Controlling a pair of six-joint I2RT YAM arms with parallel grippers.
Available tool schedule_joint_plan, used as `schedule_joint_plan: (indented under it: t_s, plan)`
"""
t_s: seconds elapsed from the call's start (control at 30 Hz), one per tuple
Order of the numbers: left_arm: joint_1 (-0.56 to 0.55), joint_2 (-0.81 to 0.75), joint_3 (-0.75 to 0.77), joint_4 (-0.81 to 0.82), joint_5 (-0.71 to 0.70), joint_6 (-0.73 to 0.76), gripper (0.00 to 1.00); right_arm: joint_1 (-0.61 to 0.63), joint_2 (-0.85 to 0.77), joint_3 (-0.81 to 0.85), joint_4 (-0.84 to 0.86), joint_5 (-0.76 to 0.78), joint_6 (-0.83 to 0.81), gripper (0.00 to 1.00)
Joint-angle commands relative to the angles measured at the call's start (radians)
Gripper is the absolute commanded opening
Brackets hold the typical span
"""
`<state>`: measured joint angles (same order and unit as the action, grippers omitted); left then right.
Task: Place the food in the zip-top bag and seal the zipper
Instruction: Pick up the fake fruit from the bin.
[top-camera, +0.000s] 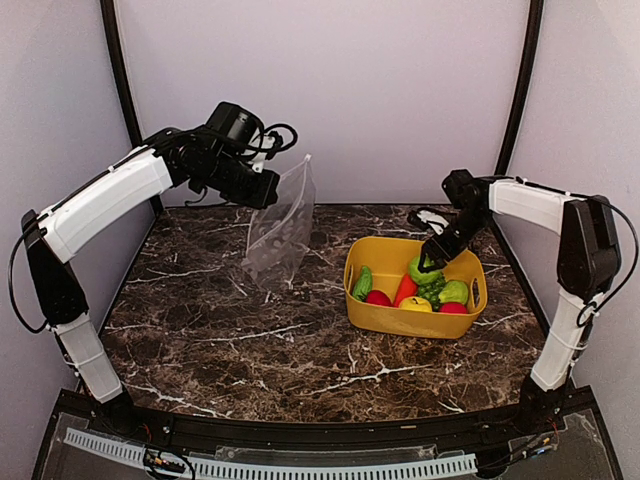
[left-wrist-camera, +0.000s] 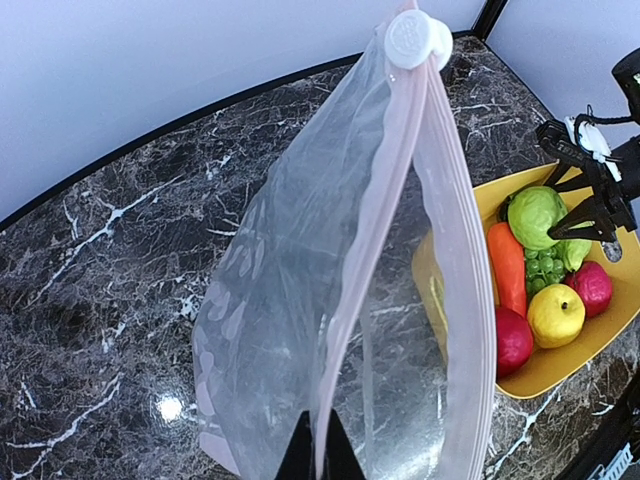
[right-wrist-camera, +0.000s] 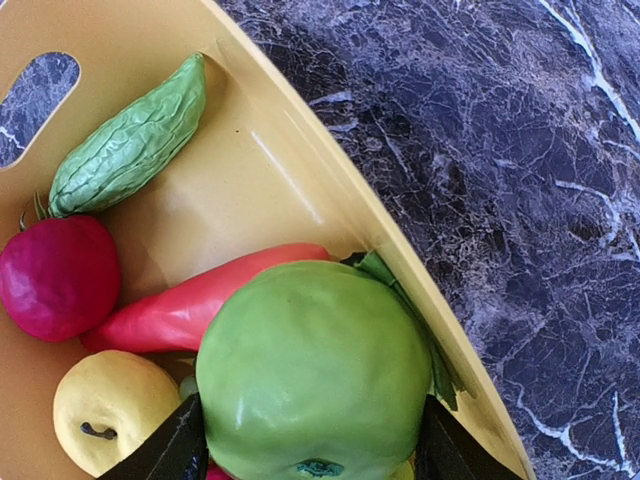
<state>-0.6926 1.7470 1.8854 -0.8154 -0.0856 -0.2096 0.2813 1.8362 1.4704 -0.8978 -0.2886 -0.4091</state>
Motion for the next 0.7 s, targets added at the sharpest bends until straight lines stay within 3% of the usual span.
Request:
schedule_joint_plan:
  t_s: [0.0,0.67]
  plan:
    - [0.004,-0.029,-0.016,0.003,0.011,-0.007,0.01,-0.001,-0.032,0.051,-0.037,-0.027,0.009,0.57]
    - [0.004,-0.021,-0.013,0.020,0.017,-0.022,0.01,0.068,-0.155,0.270,-0.110,-0.217,-0.024,0.58]
